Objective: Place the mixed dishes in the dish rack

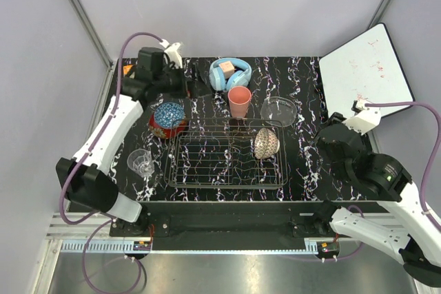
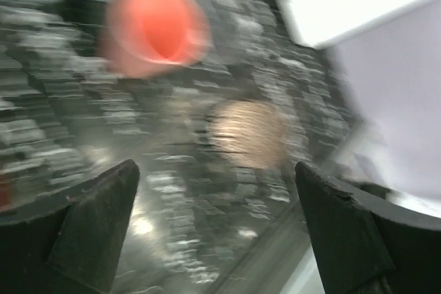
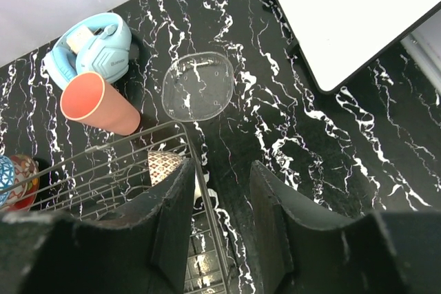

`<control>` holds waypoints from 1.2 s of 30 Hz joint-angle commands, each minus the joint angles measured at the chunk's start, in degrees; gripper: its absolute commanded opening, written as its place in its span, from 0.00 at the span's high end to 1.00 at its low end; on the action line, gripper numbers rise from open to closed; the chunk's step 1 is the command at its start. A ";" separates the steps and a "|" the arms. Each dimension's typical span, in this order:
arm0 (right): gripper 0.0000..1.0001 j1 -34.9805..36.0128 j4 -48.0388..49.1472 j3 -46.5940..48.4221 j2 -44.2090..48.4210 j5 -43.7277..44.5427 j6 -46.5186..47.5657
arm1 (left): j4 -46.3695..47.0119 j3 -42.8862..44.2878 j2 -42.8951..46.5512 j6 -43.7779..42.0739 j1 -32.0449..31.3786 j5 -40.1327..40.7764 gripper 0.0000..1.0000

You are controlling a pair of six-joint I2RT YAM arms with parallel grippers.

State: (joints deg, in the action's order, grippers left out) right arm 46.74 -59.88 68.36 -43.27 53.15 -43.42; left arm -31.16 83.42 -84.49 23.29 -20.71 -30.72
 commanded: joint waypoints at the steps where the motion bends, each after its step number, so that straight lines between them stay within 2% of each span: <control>1: 0.55 -0.07 0.11 -1.82 -0.07 -1.02 -2.28 | -18.40 7.10 -3.22 -16.87 2.69 15.74 0.01; 3: 0.55 -0.07 0.55 -2.44 0.20 -1.29 -2.63 | -18.76 7.20 -5.32 -14.43 2.69 19.45 0.04; 4: 0.55 -0.07 0.81 -2.44 0.11 -1.64 -2.64 | -19.37 7.72 -6.21 -13.63 2.60 21.04 0.15; 6: 0.55 0.02 0.73 -2.53 0.55 -1.73 -2.64 | -19.21 7.99 -7.96 -12.39 2.52 22.36 0.18; 9: 0.55 -0.07 0.73 -2.88 1.69 -1.82 -2.37 | -19.29 8.95 -9.72 -11.08 2.43 30.25 0.15; 12: 0.54 -0.07 0.73 -3.32 2.83 -1.56 -2.28 | -19.21 10.09 -12.62 -9.94 2.69 34.13 0.14; 24: 0.54 -0.07 0.64 -4.20 2.04 -1.20 -2.46 | -19.20 17.48 -26.86 -8.00 2.60 36.78 0.16; 36: 0.54 -0.07 0.73 -4.29 0.99 -0.41 -1.84 | -17.89 14.76 -29.50 -7.20 2.52 38.54 0.19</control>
State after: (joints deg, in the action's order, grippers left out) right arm 46.74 -59.86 63.68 -41.58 51.44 -44.82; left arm -50.81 98.50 -114.08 15.31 -18.11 5.23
